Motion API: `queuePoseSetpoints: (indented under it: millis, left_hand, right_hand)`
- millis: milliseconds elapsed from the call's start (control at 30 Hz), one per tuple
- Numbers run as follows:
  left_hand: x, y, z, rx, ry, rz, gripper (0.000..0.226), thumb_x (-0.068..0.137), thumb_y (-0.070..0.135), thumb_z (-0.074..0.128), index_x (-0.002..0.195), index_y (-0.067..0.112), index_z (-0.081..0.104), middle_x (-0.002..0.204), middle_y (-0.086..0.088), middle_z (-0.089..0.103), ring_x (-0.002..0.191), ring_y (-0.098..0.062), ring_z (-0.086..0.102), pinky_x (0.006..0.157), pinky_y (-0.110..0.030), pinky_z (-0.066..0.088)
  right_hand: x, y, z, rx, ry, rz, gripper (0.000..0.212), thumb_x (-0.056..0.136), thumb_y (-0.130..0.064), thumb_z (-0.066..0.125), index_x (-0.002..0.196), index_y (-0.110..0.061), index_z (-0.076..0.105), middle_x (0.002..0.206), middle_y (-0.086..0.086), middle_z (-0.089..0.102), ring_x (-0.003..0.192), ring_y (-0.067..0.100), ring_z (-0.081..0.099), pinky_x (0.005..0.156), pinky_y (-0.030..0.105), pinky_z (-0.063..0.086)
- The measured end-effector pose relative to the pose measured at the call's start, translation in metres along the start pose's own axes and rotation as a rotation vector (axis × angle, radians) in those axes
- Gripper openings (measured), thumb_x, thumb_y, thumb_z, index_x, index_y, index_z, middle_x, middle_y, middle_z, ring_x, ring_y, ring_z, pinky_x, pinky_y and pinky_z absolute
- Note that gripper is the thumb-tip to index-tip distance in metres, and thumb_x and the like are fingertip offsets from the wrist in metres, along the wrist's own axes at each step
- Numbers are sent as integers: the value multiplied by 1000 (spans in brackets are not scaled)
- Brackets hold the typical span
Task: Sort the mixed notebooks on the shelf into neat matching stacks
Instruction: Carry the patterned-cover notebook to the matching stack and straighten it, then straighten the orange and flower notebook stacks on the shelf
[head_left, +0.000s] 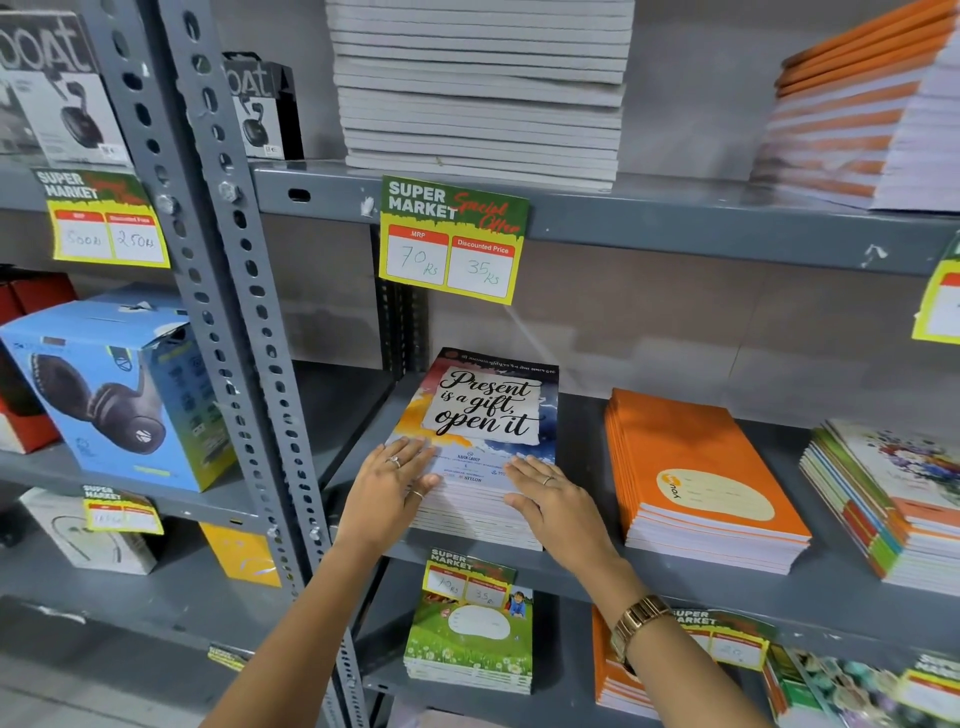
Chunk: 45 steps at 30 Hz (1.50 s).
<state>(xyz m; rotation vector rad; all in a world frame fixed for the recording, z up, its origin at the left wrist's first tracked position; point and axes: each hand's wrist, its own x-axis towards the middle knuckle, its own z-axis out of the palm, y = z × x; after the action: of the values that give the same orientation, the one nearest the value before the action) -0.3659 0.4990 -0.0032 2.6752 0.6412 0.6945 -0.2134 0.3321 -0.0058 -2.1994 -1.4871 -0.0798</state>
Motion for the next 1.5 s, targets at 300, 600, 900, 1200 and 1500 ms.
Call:
queuePoseSetpoints:
  millis: [300, 600, 900, 1200, 1500]
  left_hand:
    - [1, 0, 0, 3, -2, -4, 101, 72, 78, -4, 127, 15, 52, 139, -10, 49, 134, -25, 37, 114, -41, 23]
    - [1, 0, 1, 18, 1, -11, 103, 69, 80, -7, 129, 17, 50, 141, -8, 47, 135, -23, 35, 115, -40, 21]
    - [-17, 17, 9, 222, 41, -7, 94, 77, 73, -5, 142, 14, 27, 149, -8, 33, 141, -23, 21, 115, -46, -4]
    - [-6, 93, 38, 240, -3, 149, 81, 86, 61, 2, 138, 7, 33, 146, -13, 37, 137, -31, 30, 116, -41, 2]
    - [18, 168, 80, 204, -32, 319, 50, 84, 29, 63, 125, 2, 51, 131, -15, 56, 121, -33, 52, 97, -57, 39]
  right_hand:
    - [0, 1, -3, 9, -26, -52, 45, 98, -23, 45, 141, -13, 36, 151, 2, 33, 143, 13, 23, 116, 21, 12]
    - [0, 4, 1, 1, -30, -29, 46, 99, -25, 43, 144, -18, 32, 154, -3, 29, 144, 10, 17, 114, 18, 8]
    - [-28, 34, -8, -137, 207, 44, 66, 96, -39, 41, 147, -16, 7, 153, -5, 4, 141, 9, -5, 115, 32, -4]
    - [-75, 96, -42, -133, 302, 303, 50, 95, -19, 48, 142, -8, 34, 151, 8, 35, 142, 22, 27, 115, 30, 11]
    - [-116, 159, -80, -228, 209, 391, 51, 96, -30, 45, 143, -12, 34, 151, 5, 35, 141, 20, 27, 117, 33, 8]
